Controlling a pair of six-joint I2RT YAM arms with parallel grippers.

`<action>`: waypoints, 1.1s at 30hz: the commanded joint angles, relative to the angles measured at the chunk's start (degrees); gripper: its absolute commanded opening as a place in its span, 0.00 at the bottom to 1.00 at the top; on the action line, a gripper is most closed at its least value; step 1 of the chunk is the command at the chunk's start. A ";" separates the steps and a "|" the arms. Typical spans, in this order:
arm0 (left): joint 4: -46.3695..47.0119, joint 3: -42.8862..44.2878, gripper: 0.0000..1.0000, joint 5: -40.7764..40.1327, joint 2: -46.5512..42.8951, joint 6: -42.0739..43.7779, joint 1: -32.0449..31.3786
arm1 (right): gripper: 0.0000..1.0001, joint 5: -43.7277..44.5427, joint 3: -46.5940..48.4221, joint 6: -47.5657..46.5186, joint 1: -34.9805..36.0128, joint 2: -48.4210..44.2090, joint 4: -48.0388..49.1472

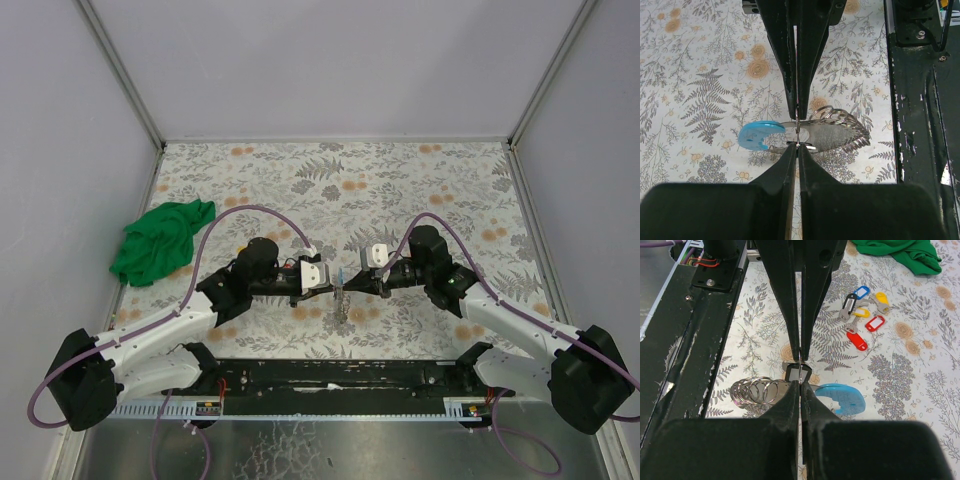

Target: Put the keys on the keyring

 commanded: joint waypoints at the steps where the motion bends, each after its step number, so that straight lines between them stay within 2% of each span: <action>1: 3.18 2.13 0.00 0.49 0.00 -0.46 0.31 | 0.00 -0.04 1.64 -0.04 -0.15 -0.64 2.31; 33: 5.09 2.79 0.00 1.25 0.64 -3.56 0.36 | 0.00 1.38 2.06 0.40 -0.08 0.05 2.11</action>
